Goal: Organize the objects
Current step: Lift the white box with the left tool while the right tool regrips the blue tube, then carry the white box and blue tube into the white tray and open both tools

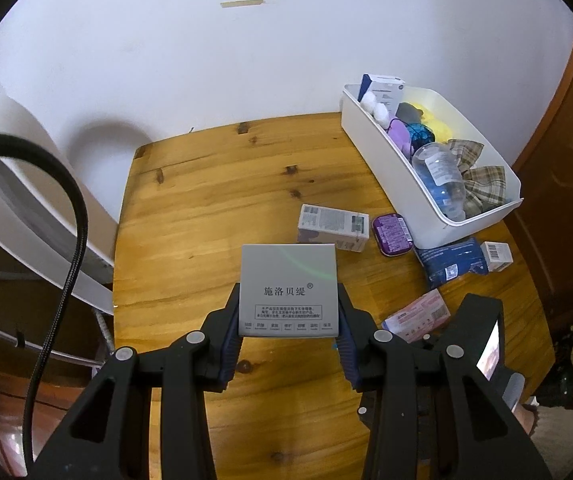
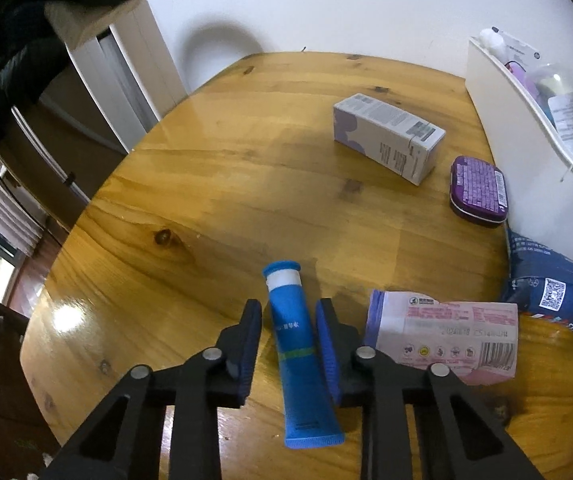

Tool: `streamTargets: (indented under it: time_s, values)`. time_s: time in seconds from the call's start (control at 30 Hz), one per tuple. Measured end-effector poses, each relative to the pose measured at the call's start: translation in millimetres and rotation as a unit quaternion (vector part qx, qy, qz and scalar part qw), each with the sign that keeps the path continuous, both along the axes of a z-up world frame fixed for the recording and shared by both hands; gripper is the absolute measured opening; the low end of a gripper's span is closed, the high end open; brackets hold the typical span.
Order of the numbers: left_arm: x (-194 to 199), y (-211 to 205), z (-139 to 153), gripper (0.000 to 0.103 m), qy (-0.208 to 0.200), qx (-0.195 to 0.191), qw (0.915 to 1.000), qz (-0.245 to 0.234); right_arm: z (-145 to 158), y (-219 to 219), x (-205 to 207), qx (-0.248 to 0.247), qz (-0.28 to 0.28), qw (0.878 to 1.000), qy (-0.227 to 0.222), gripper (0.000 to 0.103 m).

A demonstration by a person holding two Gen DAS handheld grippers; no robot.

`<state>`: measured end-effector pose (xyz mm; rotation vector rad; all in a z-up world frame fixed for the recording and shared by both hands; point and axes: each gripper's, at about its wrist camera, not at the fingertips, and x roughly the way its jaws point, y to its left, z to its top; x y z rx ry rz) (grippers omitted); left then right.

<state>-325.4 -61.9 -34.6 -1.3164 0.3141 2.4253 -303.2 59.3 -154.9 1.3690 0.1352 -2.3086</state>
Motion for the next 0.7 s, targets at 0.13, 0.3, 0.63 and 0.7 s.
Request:
streamTargets:
  time_s: [0.13,0.3,0.63,0.7]
  values:
    - [-1.0,10.7,2.3,0.044,0.002,-0.005,0.9999,-0.012,-0.1,1.9,-0.2,-0.005,0.0,1.0,-0.001,0.02]
    - [-0.8,28.8,13.8,0.044,0.013,-0.01,0.9994,-0.031,4.2,9.3,3.4,-0.027,-0.006,1.0,-0.004,0.02]
    - [-3.2,91.5,45.8,0.044,0.048,-0.018,0.9945,-0.092,72.4,64.7,9.2,-0.105,-0.068,0.991,0.053,0.02]
    - [-6.2,113.9,52.2,0.044,0.053,-0.021,0.9926,-0.107,90.1,84.9,4.9,-0.113,-0.093,0.987,0.07,0.02]
